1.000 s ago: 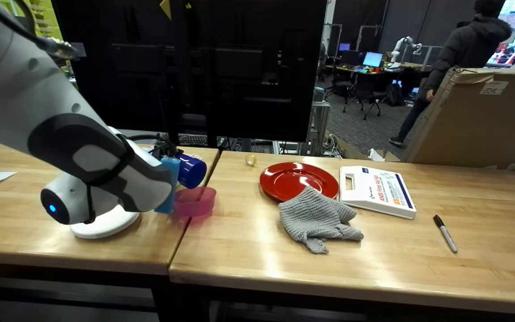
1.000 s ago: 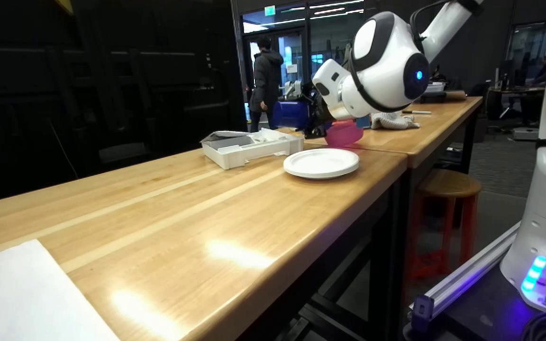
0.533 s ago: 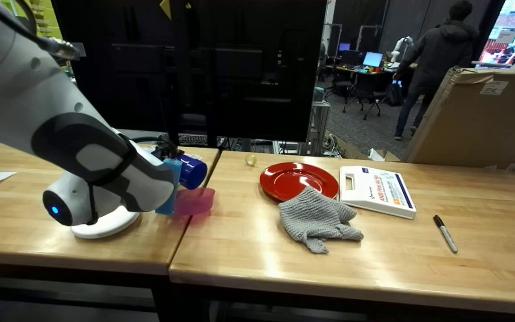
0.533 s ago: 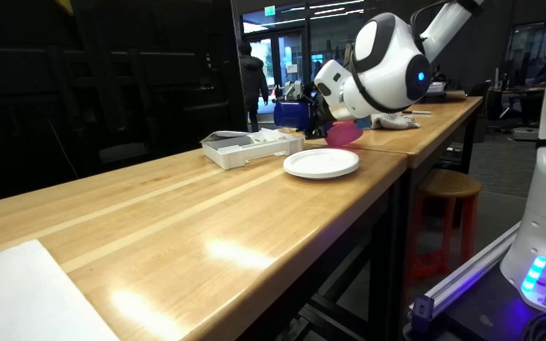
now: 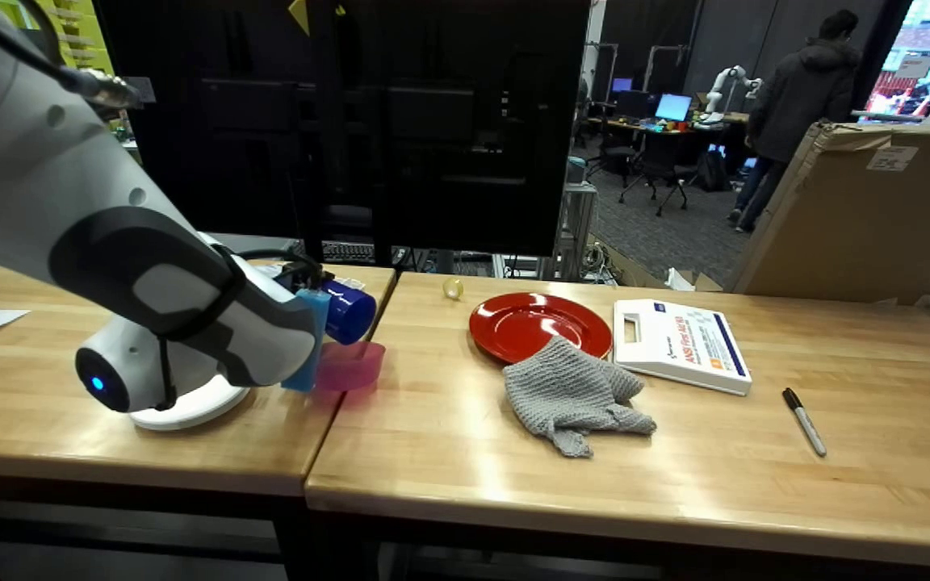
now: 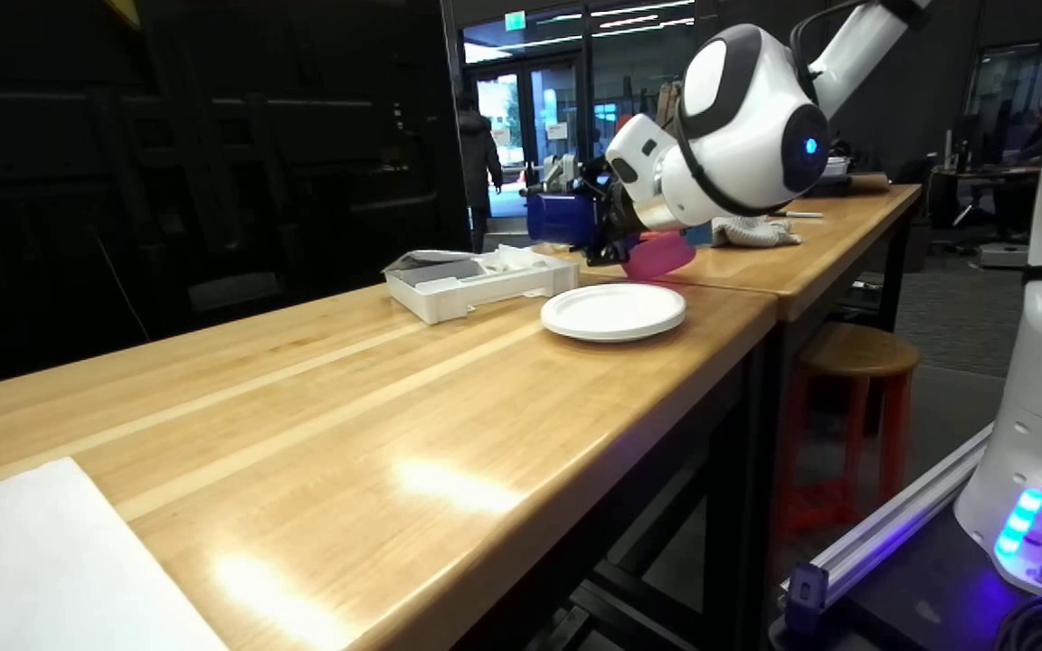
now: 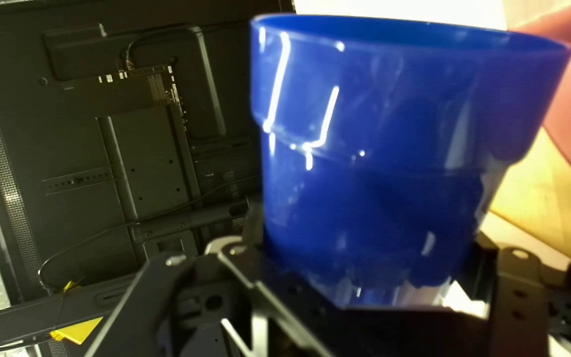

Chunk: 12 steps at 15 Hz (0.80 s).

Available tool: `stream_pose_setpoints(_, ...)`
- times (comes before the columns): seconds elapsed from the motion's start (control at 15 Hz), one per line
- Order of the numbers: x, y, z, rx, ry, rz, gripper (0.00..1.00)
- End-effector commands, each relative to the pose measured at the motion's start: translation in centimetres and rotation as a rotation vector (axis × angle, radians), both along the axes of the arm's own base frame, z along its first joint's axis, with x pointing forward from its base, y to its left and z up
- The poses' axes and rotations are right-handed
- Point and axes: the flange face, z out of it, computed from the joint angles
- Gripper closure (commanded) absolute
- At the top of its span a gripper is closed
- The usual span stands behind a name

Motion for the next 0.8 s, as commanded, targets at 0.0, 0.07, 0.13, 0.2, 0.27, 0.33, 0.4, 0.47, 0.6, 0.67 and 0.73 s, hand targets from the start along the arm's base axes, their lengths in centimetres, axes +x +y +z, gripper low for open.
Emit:
stream_pose_setpoints(0.0, -1.0, -1.0, 1.2, 0.004, -0.024, 0.008, 0.42)
stream_pose_setpoints(0.07, -1.2, -1.0, 1.4, 0.003, -0.027, 0.009, 0.42)
stream_pose_setpoints(0.13, -1.4, -1.0, 1.5, 0.002, -0.031, 0.011, 0.42)
stream_pose_setpoints(0.2, -1.5, -1.0, 1.6, 0.001, -0.033, 0.011, 0.42)
stream_pose_setpoints(0.27, -1.6, -1.1, 1.7, 0.001, -0.035, 0.012, 0.42)
stream_pose_setpoints(0.33, -1.8, -1.1, 1.7, 0.002, -0.035, 0.012, 0.42)
stream_pose_setpoints(0.4, -1.9, -1.2, 1.7, 0.002, -0.036, 0.013, 0.42)
stream_pose_setpoints(0.47, -2.0, -1.2, 1.7, 0.003, -0.034, 0.013, 0.42)
stream_pose_setpoints(0.6, -2.3, -1.2, 1.9, 0.004, -0.03, 0.016, 0.42)
stream_pose_setpoints(0.67, -2.4, -1.2, 2.0, 0.003, -0.029, 0.017, 0.42)
stream_pose_setpoints(0.73, -2.3, -1.1, 2.2, 0.0, -0.03, 0.018, 0.42)
